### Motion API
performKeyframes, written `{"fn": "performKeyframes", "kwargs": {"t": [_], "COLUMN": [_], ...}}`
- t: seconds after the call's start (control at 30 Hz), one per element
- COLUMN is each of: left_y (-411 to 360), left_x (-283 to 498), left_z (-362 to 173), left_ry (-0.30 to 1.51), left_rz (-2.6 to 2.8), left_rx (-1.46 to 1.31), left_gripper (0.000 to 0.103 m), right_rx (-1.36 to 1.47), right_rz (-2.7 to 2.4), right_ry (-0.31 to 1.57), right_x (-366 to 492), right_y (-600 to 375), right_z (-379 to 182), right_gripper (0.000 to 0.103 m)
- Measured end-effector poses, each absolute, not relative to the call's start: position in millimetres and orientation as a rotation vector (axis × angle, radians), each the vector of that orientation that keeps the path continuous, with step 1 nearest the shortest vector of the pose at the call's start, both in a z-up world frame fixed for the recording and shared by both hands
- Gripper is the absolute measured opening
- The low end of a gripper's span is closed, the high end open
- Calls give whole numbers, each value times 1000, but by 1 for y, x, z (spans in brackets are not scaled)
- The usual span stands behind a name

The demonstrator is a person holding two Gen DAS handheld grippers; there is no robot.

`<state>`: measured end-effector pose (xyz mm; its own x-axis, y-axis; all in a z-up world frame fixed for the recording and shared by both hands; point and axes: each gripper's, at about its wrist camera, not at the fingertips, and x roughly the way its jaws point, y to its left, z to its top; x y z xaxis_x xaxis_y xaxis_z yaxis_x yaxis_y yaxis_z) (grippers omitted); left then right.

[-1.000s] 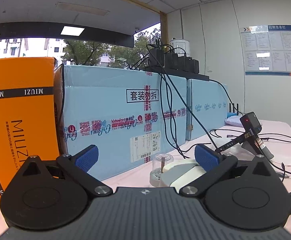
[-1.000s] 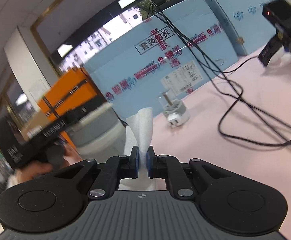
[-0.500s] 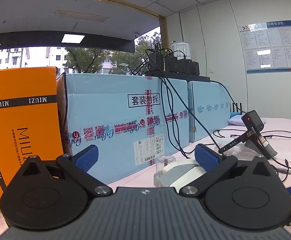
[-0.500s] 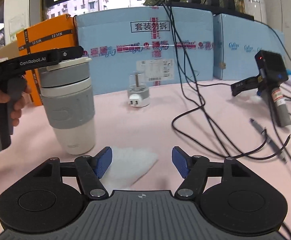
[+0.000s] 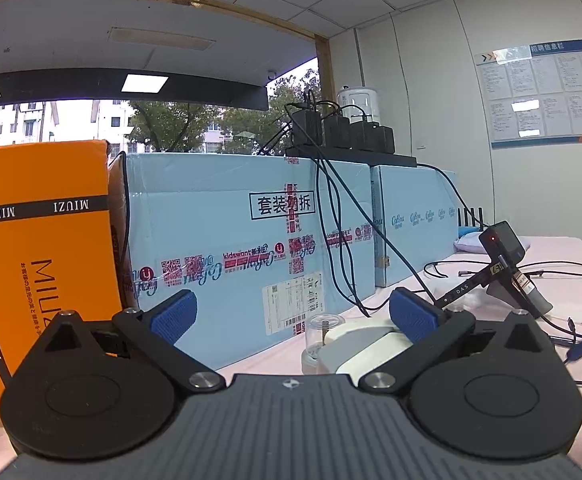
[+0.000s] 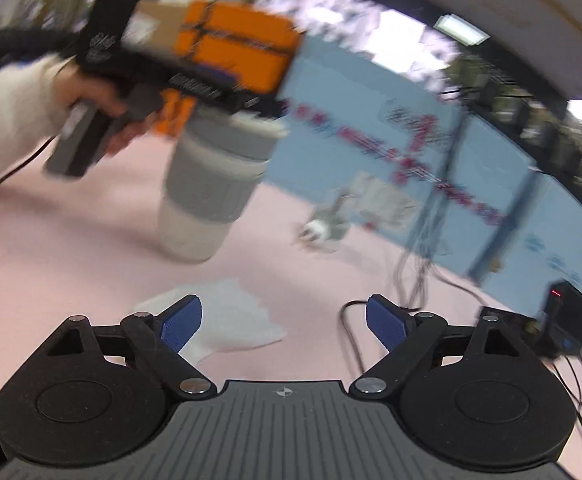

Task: Clean container
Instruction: 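Drop the tissue on the table and regrasp it with the right tool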

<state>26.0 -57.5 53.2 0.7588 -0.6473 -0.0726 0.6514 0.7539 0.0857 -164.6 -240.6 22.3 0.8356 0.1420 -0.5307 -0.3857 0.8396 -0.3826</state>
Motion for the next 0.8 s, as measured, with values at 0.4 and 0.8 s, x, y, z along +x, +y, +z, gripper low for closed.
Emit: {"fn": "performKeyframes", "kwargs": {"t": [0.4, 0.8], "left_y": [-59, -58], "left_x": [23, 24], "left_z": [52, 50], "left_ry": [28, 34], "left_rz": [-714, -716], "left_rx": [111, 95], "left_gripper": [103, 103], "right_rx": [-517, -238], "right_rz": [765, 748], "right_ry": [744, 755], "right_x": [-89, -74], "right_y": [-235, -270], "right_z": [8, 3], "right_gripper": [89, 80]}}
